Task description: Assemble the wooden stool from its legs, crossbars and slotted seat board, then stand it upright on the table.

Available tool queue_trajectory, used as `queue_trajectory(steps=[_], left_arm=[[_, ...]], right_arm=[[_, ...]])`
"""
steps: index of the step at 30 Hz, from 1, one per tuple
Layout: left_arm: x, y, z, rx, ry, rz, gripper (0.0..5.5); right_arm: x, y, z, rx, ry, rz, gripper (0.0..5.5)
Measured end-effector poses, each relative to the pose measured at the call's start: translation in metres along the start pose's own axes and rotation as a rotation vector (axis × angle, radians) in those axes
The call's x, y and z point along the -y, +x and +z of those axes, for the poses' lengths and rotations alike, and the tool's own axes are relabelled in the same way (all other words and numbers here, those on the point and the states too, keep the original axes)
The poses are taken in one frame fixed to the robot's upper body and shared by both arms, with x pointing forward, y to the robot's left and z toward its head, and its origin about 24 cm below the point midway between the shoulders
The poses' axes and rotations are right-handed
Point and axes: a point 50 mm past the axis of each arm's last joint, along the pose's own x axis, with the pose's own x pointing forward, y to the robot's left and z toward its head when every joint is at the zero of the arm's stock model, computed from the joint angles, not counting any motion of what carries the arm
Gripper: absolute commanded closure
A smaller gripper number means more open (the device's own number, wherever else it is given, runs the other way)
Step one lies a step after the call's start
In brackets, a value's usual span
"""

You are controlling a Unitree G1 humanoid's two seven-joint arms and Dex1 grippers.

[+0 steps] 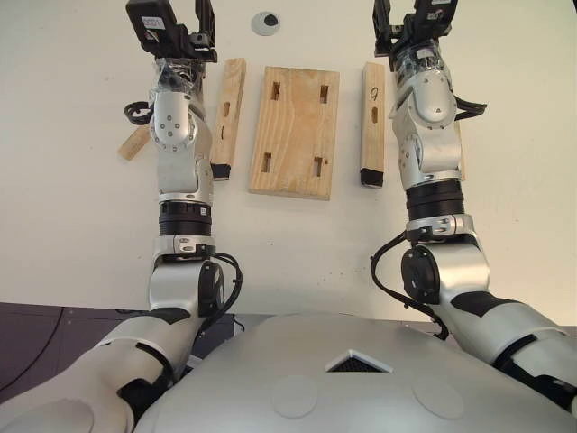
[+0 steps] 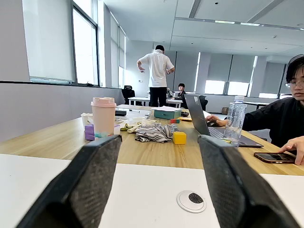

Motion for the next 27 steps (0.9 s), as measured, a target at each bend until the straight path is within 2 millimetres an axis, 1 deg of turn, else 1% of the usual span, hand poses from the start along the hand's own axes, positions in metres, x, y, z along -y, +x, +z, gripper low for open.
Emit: queue_trajectory(steps=[3,13,19,22,23,25,27], left_arm=[[0.003,0.003,0.003,0.01,0.005,-0.018,2.54],[0.004,0.004,0.002,0.002,0.011,-0.025,2.54],[0.0,-0.002,-0.004,-0.01,0.013,-0.01,2.54],[0.0,-0.003,-0.004,-0.009,0.021,-0.007,2.54],[0.0,-0.003,-0.004,-0.007,0.021,-0.004,2.54],[-0.002,-0.006,-0.006,-0.013,0.023,0.008,2.54],[-0.005,-0.012,-0.009,-0.023,0.022,0.027,2.54]], right_arm=[[-0.001,0.0,-0.002,-0.004,0.001,0.003,2.29],[-0.002,-0.001,-0.005,-0.008,0.005,0.028,2.29],[0.001,-0.007,-0.011,-0.011,0.004,0.039,2.29],[0.004,-0.007,-0.01,-0.007,0.002,0.044,2.29],[0.005,-0.008,-0.01,-0.004,-0.003,0.046,2.29],[0.02,-0.013,-0.009,0.004,-0.037,0.023,2.29],[0.044,-0.025,-0.007,0.015,-0.085,0.004,2.29]])
